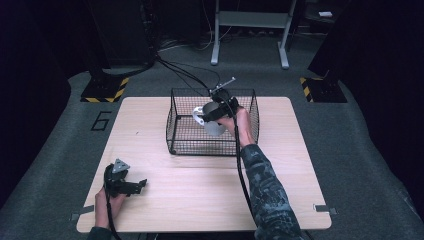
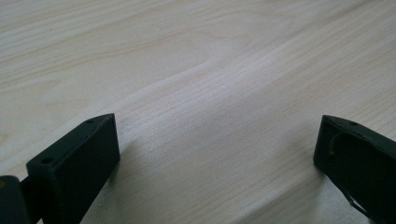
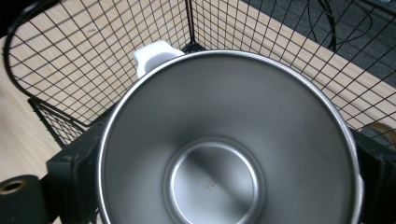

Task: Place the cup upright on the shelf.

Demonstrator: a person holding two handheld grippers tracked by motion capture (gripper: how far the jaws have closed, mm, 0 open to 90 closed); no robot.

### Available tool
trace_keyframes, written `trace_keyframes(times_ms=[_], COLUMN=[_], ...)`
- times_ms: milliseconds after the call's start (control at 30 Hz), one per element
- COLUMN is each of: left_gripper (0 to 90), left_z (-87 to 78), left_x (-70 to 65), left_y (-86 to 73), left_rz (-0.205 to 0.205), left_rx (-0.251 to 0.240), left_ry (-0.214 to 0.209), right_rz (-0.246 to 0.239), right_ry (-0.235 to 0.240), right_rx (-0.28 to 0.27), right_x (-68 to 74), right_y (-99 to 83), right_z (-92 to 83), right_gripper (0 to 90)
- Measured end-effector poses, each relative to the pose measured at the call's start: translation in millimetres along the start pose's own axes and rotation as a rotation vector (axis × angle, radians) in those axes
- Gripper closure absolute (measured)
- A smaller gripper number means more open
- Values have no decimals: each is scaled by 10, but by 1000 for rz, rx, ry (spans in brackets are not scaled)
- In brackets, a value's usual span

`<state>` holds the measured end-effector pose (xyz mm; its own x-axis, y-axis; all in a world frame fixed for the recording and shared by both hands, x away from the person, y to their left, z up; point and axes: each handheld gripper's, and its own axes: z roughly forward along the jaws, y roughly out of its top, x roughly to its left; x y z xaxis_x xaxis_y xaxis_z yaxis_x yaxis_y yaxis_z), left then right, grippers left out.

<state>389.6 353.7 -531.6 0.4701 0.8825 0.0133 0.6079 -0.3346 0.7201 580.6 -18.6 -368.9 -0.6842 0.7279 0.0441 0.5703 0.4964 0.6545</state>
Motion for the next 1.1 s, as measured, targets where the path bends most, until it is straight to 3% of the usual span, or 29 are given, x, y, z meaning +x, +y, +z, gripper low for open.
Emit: trace_keyframes(times_ms=[467, 533, 567, 1100], left_gripper=[5, 5, 4, 5], left_z=[6, 0, 0, 0], left_x=[-8, 2, 2, 6], left_y=[-1, 0, 0, 0], left_rz=[-10, 5, 5, 11], left_rx=[-10, 0, -1, 3], left_ry=[3, 1, 1, -2], right_rz=[45, 16, 53, 80], right_ry=[2, -1, 0, 0], right_rx=[26, 21, 29, 75], right_x=[-73, -106, -110, -199], right_y=[-57, -69, -81, -154], right_z=[192, 207, 223, 421], right_gripper=[58, 58, 58, 58])
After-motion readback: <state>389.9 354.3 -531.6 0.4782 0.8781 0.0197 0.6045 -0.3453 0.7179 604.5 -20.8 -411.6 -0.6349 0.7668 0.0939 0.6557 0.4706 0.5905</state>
